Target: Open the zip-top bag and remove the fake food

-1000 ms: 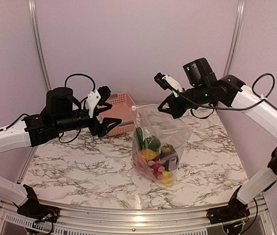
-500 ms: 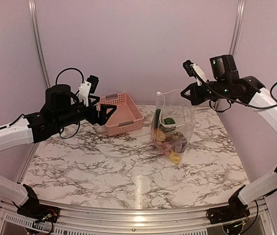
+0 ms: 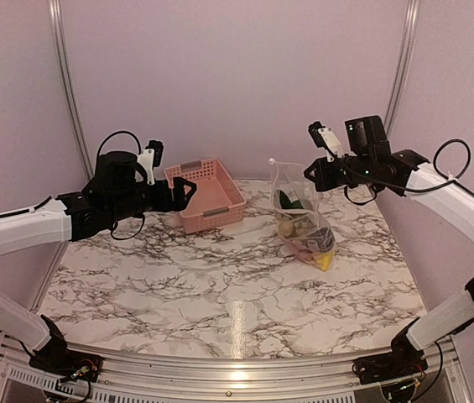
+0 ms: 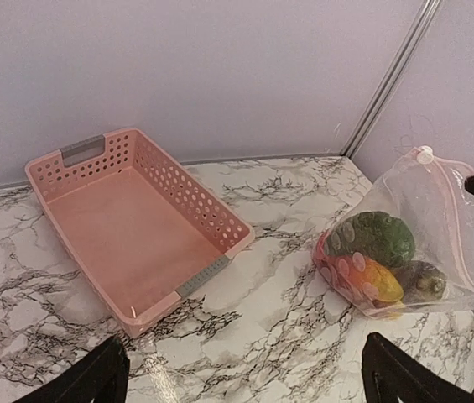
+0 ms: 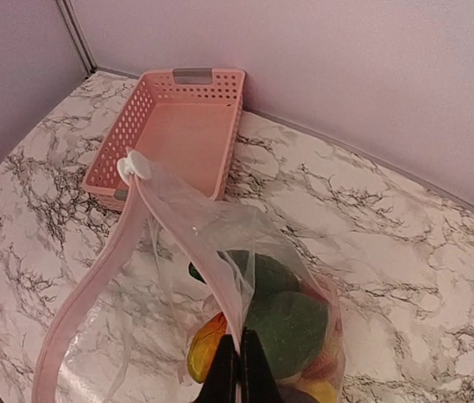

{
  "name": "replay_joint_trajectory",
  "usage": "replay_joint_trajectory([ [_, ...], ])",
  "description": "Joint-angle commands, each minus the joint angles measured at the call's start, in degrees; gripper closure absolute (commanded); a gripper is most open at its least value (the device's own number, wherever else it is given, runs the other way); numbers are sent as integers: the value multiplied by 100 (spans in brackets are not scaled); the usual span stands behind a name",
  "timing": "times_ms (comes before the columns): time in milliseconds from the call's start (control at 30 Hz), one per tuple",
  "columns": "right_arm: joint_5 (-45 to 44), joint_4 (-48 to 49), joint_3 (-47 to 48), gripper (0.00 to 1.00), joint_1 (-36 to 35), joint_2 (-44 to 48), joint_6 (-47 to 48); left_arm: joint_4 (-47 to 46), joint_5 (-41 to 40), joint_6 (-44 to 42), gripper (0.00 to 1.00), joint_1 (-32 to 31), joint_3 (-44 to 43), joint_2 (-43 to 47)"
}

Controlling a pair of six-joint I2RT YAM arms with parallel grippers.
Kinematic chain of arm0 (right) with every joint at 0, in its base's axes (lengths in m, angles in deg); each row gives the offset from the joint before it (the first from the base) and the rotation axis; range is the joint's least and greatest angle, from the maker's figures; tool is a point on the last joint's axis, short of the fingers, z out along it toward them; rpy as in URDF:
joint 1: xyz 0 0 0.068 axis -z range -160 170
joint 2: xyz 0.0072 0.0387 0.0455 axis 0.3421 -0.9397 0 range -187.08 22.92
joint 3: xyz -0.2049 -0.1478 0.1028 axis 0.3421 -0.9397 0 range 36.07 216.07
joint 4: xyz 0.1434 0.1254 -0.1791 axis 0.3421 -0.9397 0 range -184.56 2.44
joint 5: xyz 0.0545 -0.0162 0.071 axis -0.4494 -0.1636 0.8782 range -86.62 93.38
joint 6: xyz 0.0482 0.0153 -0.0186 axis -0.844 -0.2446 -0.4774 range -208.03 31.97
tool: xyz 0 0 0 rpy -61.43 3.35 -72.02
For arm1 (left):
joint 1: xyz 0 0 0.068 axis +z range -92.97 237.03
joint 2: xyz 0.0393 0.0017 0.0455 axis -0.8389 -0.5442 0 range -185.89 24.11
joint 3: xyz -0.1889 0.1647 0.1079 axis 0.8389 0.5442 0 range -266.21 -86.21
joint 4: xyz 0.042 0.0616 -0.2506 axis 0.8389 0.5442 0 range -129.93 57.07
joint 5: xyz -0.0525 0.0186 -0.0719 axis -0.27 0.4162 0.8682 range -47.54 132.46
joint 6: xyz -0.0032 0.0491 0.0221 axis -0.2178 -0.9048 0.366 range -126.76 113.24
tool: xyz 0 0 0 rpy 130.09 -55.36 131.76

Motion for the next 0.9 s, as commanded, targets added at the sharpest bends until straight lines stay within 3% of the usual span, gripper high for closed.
replay_joint_trajectory([
  [0, 494, 852, -149, 100, -251, -288, -398, 122, 8, 631, 1, 56, 192, 37],
  [400, 1176, 1762, -213, 100, -816, -1271, -819, -150, 126, 991, 1, 101, 878, 215],
  [633, 1655, 2370, -620, 100, -843, -1410, -1087, -748, 770, 1176, 1, 84, 1095, -193],
  [867, 1748, 2649, -952, 100, -849, -1349, -1125, -1474, 1388, 1464, 12, -89, 1018, -864],
])
